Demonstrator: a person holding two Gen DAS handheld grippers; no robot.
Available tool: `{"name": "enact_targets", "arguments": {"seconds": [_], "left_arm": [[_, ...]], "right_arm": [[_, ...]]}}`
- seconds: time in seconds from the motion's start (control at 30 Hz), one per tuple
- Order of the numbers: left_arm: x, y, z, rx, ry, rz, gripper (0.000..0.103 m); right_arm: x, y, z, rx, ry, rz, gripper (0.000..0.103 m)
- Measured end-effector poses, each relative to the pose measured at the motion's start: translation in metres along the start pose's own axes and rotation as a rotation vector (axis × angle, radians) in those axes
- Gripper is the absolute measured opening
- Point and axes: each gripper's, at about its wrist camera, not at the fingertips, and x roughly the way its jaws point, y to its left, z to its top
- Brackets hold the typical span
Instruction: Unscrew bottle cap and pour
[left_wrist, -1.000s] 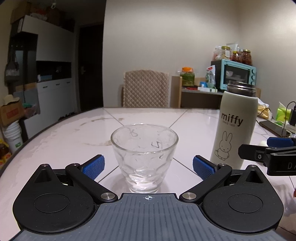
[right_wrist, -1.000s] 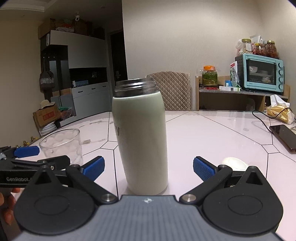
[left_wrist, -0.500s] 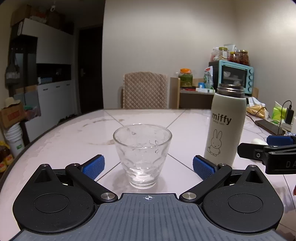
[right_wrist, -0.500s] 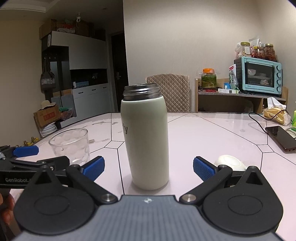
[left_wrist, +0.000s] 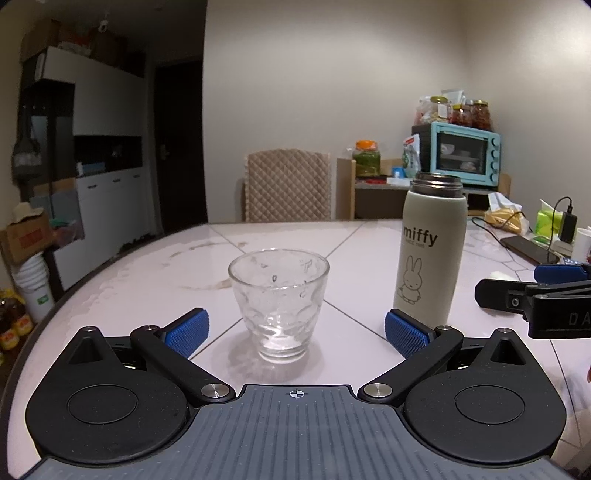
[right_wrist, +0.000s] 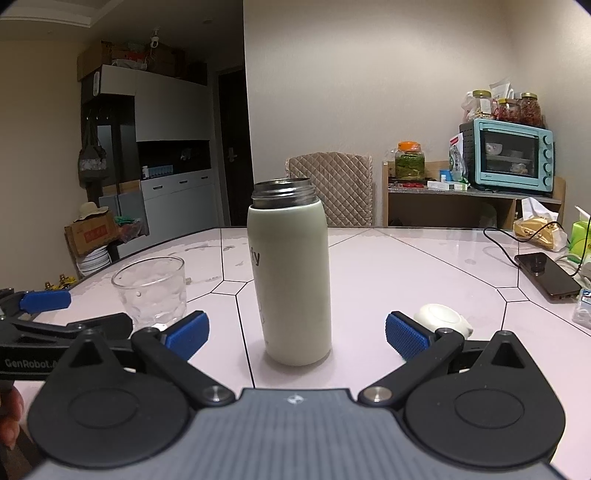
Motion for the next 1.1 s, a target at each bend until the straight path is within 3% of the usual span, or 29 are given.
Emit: {"name": "enact_targets", "arguments": {"seconds": [1.1], "left_arm": [[-0.068, -0.019, -0.009, 0.020, -0.022, -0.001, 0.103]], "right_arm": [[-0.067, -0.001, -0.006, -0.009, -0.036, 0.000, 0.103]]}}
